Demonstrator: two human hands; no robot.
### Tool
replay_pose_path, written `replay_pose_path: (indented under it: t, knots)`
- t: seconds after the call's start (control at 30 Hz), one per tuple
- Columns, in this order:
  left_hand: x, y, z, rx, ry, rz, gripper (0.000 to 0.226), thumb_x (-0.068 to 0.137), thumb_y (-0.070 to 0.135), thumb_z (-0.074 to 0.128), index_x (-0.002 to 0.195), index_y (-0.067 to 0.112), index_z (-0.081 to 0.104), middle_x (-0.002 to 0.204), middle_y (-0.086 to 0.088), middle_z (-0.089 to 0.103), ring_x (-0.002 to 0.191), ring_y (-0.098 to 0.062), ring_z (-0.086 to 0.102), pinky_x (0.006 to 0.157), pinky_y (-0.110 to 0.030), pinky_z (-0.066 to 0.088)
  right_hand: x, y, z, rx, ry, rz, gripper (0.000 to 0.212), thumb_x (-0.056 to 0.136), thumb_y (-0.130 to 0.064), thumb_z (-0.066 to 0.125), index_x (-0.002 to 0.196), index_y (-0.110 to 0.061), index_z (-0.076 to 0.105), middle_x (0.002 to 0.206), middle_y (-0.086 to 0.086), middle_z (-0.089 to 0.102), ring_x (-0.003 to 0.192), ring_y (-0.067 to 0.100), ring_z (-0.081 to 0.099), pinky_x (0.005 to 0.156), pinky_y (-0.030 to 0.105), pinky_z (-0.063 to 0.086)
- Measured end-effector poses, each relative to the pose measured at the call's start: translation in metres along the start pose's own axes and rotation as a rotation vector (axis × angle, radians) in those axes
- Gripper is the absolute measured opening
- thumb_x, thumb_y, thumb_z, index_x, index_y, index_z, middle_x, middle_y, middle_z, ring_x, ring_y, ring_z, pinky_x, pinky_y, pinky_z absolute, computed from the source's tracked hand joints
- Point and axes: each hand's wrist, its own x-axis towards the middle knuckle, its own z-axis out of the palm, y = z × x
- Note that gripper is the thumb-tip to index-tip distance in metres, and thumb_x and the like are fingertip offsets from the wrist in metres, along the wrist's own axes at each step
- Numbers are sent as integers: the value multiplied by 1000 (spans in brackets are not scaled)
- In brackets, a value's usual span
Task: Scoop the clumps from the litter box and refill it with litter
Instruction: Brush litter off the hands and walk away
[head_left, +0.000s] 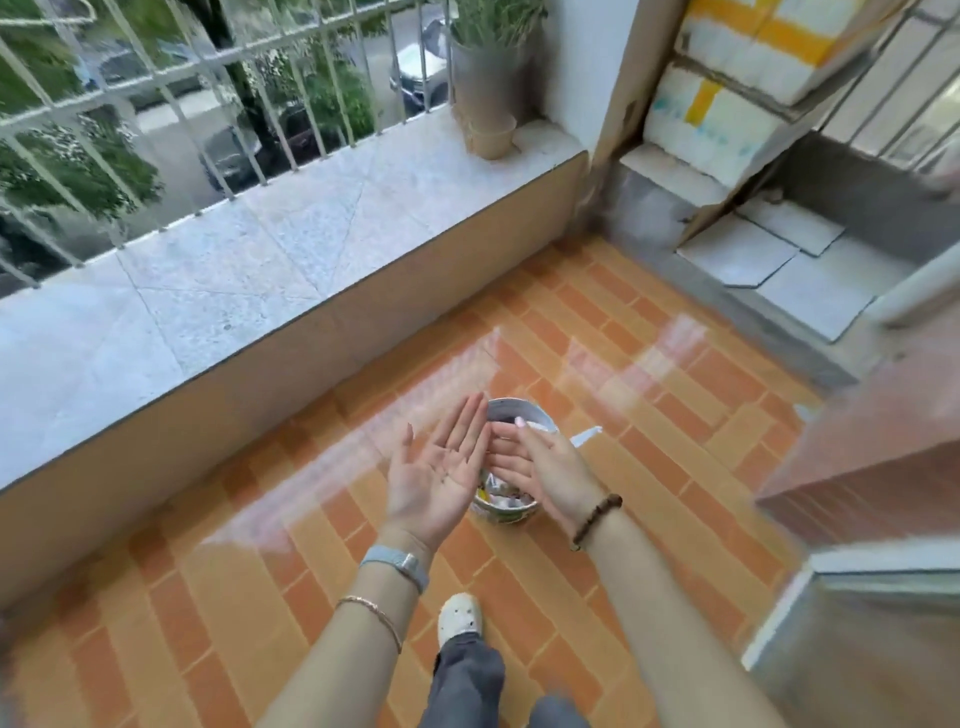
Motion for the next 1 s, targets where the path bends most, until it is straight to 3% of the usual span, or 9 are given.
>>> replay_pose_path:
  t: [0.3, 0.5, 0.6, 0.8, 1.0]
  knots:
    - [93, 12, -85, 9, 166, -82, 65, 100, 47, 36, 135, -6, 49, 144, -21, 46, 135, -32, 45, 119, -39, 25, 84, 45, -58, 39, 353, -30, 27, 104, -20, 40, 101, -13, 66, 101, 13, 72, 95, 24, 70, 72, 22, 55]
    - [148, -18, -174, -17, 367, -43, 67, 99, 48, 35, 136, -7, 47, 139, -23, 51, 131, -33, 49, 117, -40, 29, 121, 103, -117, 51, 589, 5, 30, 104, -14, 38, 94, -7, 65, 88, 13, 72, 85, 24, 70, 82, 33, 58]
    - [175, -31, -209, -17, 487, -32, 71, 98, 50, 35, 142, -6, 37, 144, -23, 45, 136, -32, 42, 118, -41, 26, 131, 129, -136, 50, 631, 35, 31, 104, -13, 38, 93, -7, 66, 89, 14, 72, 86, 24, 71, 81, 32, 57]
    - [226, -45, -250, -35, 628, -41, 94, 93, 63, 33, 150, -6, 3, 159, -25, 5, 148, -34, 8, 122, -44, 8, 145, 165, -158, 55, 621, 75, 31, 103, -12, 38, 94, -5, 67, 87, 14, 73, 86, 25, 72, 81, 33, 57]
    - [246, -50, -256, -15, 656, -38, 99, 91, 69, 29, 149, -6, -2, 158, -26, -3, 148, -35, 1, 122, -44, 4, 156, 174, -168, 68, 621, 95, 30, 103, -13, 38, 97, -4, 66, 90, 15, 73, 87, 24, 72, 82, 33, 57]
